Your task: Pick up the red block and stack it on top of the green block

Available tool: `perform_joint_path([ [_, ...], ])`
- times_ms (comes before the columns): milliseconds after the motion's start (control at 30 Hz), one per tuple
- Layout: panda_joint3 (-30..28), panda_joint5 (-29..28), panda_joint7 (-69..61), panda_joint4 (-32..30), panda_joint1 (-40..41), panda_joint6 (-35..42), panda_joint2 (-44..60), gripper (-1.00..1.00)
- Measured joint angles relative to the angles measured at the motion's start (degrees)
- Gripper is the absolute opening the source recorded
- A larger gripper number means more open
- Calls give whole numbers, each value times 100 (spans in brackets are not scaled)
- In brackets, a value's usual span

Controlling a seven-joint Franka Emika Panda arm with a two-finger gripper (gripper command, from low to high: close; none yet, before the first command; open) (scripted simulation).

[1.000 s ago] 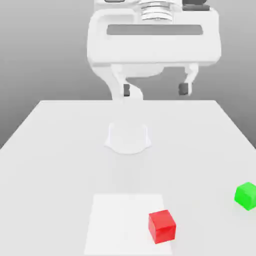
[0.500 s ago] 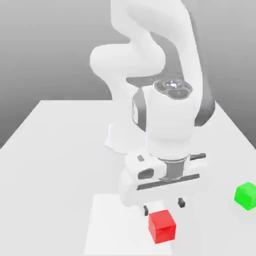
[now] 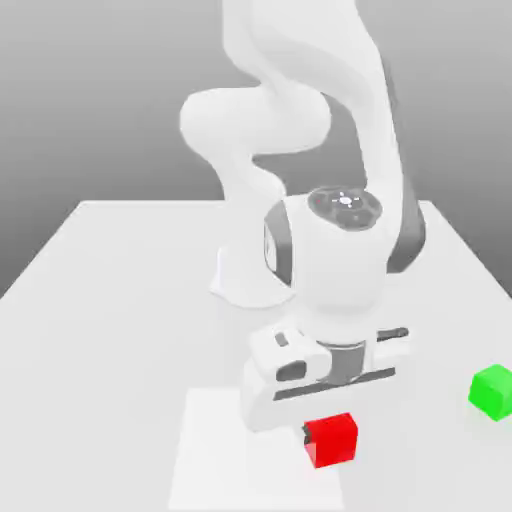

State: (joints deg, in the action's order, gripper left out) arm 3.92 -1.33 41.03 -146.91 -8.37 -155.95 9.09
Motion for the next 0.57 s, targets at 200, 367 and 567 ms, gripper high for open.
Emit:
perform_joint_path([
  [200, 892, -118, 1130, 180, -1101, 427, -229, -100],
  [367, 1359, -547, 2167, 389, -1966, 316, 127, -100],
  [567, 1144, -938, 2492, 436, -2181, -143, 658, 100],
])
